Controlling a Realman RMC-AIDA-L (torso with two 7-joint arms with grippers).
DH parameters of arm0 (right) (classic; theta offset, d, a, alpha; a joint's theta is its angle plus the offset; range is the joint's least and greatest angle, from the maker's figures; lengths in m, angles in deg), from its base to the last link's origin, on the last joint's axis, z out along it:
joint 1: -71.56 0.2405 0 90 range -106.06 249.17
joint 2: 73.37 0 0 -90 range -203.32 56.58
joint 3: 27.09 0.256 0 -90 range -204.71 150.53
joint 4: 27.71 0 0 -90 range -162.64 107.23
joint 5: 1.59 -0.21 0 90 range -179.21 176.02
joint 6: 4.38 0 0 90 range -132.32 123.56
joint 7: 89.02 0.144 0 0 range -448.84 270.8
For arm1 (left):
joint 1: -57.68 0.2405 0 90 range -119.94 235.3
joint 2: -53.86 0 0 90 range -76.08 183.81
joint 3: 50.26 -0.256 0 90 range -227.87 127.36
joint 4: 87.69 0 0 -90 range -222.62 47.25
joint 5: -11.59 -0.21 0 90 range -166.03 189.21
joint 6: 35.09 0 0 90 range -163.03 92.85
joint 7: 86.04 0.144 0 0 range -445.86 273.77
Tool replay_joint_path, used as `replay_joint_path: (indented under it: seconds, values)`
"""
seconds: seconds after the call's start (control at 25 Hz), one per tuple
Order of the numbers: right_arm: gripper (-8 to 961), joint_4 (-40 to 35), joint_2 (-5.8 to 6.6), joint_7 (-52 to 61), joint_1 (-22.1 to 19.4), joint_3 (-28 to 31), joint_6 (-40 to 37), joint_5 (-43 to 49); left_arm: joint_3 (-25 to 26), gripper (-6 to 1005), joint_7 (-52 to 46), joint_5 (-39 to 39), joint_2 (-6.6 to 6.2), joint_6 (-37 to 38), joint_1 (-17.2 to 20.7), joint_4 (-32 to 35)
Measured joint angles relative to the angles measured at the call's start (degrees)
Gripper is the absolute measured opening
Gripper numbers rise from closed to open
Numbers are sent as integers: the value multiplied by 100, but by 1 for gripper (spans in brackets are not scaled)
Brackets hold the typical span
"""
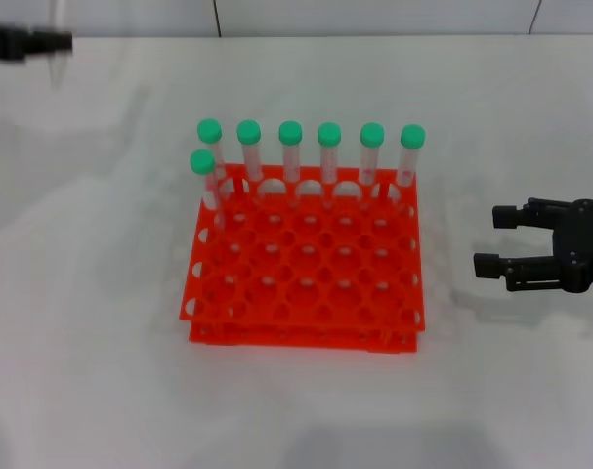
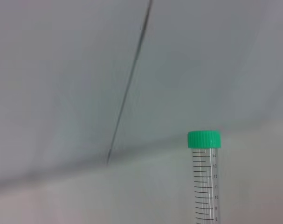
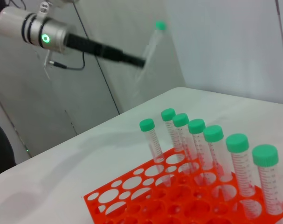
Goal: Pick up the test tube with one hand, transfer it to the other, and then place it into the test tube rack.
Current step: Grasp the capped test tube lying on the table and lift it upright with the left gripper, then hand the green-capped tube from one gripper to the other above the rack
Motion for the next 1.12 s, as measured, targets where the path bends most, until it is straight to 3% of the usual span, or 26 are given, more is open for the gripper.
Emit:
replay_joint_path:
  seconds: [0.2, 0.44, 0.76, 0.96, 1.12]
  values:
    - [805, -2, 9, -3, 19, 172, 0, 0, 12, 205, 974, 1379, -12, -179, 105, -383]
    - [803, -32, 18, -5, 40, 200, 7, 0, -32, 205, 2112, 2380, 22, -222, -174, -1352]
    - [801, -37, 24, -6, 57, 200, 37, -79, -104, 204, 3420, 2651, 223, -31, -704, -2413]
    - [799, -44, 41, -11, 87, 206, 32, -121, -866, 204, 3698, 2633, 385, -60, -861, -2544]
    - [798, -47, 47, -13, 106, 214, 24, -137, -1370, 204, 3772, 2633, 427, -72, -899, -2524]
